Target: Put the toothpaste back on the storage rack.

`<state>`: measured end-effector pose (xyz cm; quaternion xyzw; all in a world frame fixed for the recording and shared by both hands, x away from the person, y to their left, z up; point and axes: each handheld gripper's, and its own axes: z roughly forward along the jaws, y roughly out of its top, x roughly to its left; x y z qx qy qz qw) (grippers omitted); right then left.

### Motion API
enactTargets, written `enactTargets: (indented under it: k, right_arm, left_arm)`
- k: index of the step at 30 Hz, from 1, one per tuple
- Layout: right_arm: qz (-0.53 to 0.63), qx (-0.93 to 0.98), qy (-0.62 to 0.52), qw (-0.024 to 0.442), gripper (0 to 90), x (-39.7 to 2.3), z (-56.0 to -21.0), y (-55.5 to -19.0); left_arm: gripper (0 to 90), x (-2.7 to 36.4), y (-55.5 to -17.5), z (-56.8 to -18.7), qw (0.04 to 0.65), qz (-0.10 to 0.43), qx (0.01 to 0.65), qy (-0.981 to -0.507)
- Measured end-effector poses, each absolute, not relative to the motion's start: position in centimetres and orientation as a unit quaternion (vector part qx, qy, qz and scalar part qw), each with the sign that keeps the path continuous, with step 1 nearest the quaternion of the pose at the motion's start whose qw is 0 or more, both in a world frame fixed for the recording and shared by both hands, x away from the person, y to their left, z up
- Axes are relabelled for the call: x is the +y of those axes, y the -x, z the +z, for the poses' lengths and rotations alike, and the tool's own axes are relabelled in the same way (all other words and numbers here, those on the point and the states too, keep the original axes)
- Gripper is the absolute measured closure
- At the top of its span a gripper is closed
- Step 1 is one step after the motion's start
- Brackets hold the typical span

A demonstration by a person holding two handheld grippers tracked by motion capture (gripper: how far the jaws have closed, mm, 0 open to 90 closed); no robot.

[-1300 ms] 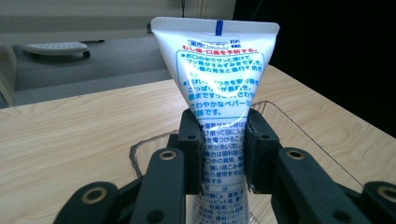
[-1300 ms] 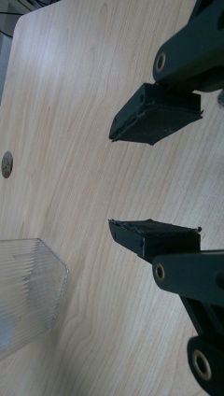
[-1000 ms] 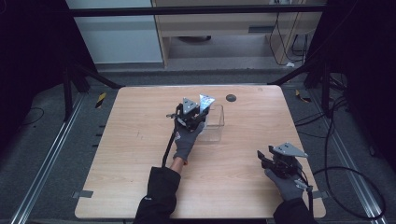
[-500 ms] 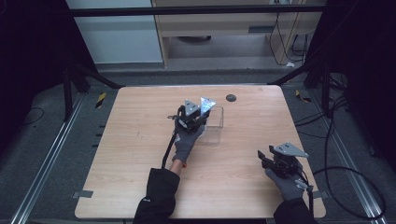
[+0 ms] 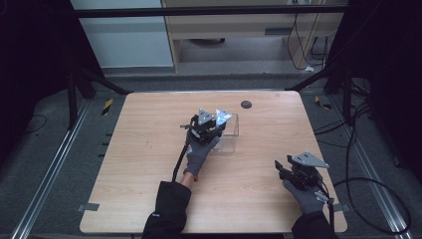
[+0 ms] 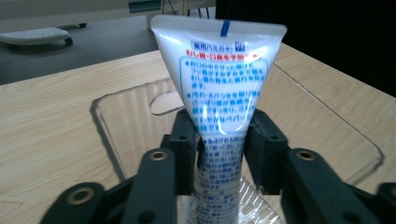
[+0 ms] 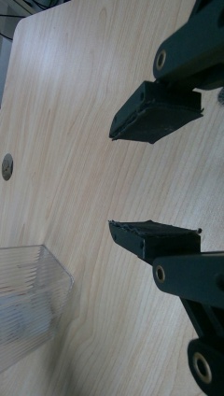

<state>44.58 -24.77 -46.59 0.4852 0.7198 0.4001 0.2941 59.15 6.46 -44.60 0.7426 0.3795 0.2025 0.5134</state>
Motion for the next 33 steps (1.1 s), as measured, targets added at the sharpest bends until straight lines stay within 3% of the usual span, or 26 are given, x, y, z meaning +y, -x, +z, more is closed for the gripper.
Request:
enactTargets:
  k: [10, 17, 19, 33]
  right_arm:
    - [0.403, 0.714, -0.487, 0.300, 46.3, -24.9, -46.5, -44.4]
    - [0.404, 0.710, -0.489, 0.305, 43.1, -25.0, -46.4, -44.3]
    - [0.405, 0.708, -0.492, 0.304, 41.3, -25.1, -46.4, -44.2]
    - [0.406, 0.698, -0.501, 0.312, 34.5, -25.7, -46.4, -44.0]
  left_arm:
    - [44.3, 9.2, -57.1, -41.2, 0.532, 0.208, 0.371, -0.732]
    - [40.9, 12.8, -55.1, -38.8, 0.492, 0.222, 0.359, -0.761]
    - [41.0, 14.2, -54.3, -38.6, 0.495, 0.203, 0.356, -0.766]
    - [37.0, 22.2, -49.2, -42.1, 0.445, 0.225, 0.397, -0.770]
